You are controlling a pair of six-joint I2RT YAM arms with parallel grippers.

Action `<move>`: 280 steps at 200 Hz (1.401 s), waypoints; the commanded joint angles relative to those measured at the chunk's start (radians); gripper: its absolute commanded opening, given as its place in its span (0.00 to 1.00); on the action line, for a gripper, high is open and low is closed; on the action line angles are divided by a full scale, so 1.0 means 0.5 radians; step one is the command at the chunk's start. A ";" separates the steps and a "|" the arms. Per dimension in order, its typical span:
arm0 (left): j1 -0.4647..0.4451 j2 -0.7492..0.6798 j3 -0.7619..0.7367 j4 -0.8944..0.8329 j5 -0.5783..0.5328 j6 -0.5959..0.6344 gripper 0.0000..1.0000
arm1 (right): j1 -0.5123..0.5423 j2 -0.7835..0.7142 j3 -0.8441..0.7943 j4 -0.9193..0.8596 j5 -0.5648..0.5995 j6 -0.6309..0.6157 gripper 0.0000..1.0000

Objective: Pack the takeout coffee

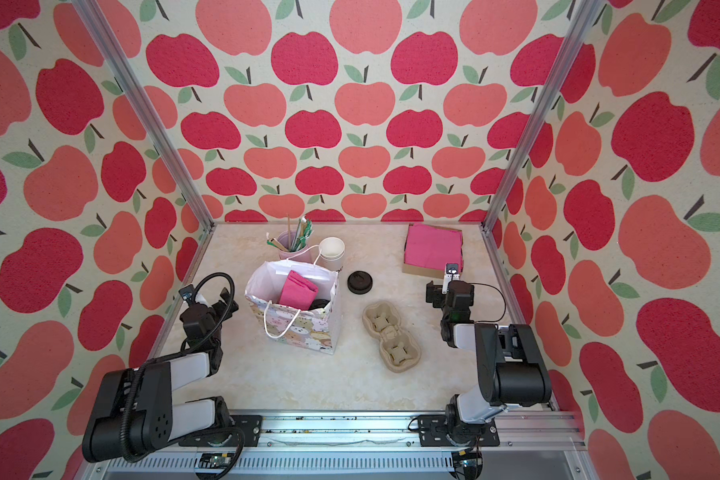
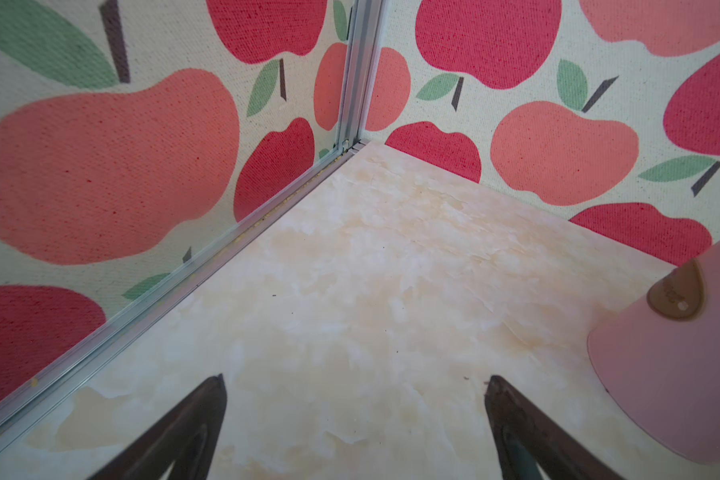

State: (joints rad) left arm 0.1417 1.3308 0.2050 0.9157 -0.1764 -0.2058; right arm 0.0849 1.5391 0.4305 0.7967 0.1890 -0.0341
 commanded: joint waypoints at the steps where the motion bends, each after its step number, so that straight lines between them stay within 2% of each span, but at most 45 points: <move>1: -0.057 0.204 -0.042 0.425 -0.022 0.203 0.99 | -0.009 0.094 -0.123 0.388 -0.137 -0.061 0.99; 6: -0.067 0.266 -0.040 0.499 -0.017 0.208 0.99 | -0.007 0.118 -0.150 0.473 -0.131 -0.069 0.99; 20: -0.092 0.442 -0.047 0.727 0.049 0.289 0.99 | -0.008 0.074 -0.147 0.377 -0.120 -0.055 0.99; 45: -0.151 0.533 -0.008 0.681 0.121 0.366 0.99 | -0.008 0.092 -0.124 0.377 -0.083 -0.048 0.99; 60: -0.159 0.674 -0.008 0.896 0.092 0.405 0.99 | -0.008 0.091 -0.129 0.380 -0.076 -0.051 0.99; 78: -0.161 0.566 0.041 0.636 0.085 0.369 0.99 | -0.006 0.093 -0.128 0.385 -0.076 -0.050 0.99; 93: -0.158 0.594 0.149 0.501 0.036 0.375 0.99 | -0.004 0.096 -0.130 0.389 -0.077 -0.051 0.99; 113: -0.156 0.559 0.347 0.110 0.078 0.372 0.99 | -0.005 0.094 -0.128 0.389 -0.078 -0.051 0.99; 131: -0.152 0.567 0.292 0.228 0.088 0.377 0.99 | -0.004 0.096 -0.130 0.386 -0.078 -0.051 0.99; 248: -0.158 0.570 0.332 0.145 0.068 0.375 0.99 | -0.013 0.099 -0.118 0.366 -0.090 -0.042 0.99; 280: -0.158 0.568 0.332 0.149 0.068 0.375 0.99 | -0.028 0.095 -0.111 0.346 -0.174 -0.051 0.99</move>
State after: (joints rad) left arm 0.0647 1.6215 0.3573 0.9936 -0.1425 -0.0307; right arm 0.0795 1.5829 0.3630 0.9714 0.1345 -0.0490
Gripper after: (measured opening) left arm 0.992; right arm 0.993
